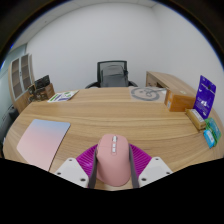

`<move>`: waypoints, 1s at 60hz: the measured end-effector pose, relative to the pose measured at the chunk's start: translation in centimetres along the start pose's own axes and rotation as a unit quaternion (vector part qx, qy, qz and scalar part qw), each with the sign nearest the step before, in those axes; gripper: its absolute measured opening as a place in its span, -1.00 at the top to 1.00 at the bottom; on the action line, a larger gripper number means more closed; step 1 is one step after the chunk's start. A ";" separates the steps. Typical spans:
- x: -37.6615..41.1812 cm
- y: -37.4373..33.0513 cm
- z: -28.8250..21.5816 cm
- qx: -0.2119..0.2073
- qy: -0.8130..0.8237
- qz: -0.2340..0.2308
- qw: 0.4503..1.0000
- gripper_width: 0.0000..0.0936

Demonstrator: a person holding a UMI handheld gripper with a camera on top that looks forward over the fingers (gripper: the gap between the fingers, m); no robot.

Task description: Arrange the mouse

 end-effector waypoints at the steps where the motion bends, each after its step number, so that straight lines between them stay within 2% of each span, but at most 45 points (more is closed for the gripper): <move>1: 0.0 0.0 0.0 -0.001 0.005 0.003 1.000 -0.01; 4: 0.2 0.1 -0.2 0.011 0.008 0.012 1.000 0.08; 8: 1.5 -0.2 -0.8 0.027 0.009 0.019 0.999 0.11; 14: 6.4 -0.8 -3.5 0.002 -0.008 0.022 1.000 0.11; 19: 12.5 -0.1 -5.4 -0.013 -0.018 0.006 1.000 0.11; 26: 20.1 2.6 -6.0 -0.016 -0.018 0.007 1.000 0.11; 34: 25.3 6.3 -5.0 0.000 -0.001 0.016 1.000 0.11; 48: 26.8 9.2 -1.2 0.061 -0.009 0.042 0.997 0.11; 50: 26.7 9.2 -1.4 0.048 -0.009 0.042 0.998 0.11; 58: 26.7 9.2 -1.0 0.045 0.011 0.035 0.998 0.10; 60: 26.6 9.2 -1.1 0.045 0.014 0.032 0.998 -0.01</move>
Point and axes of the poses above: the point between the fingertips, and its own axes, seen from behind it with the camera up: x to the left, z down, y forward, the way the camera looks, the point moved 6 cm from there along -y, backward, against the way the camera looks, and after that the axes turned 13 degrees about -z, right-handed, at the moved point
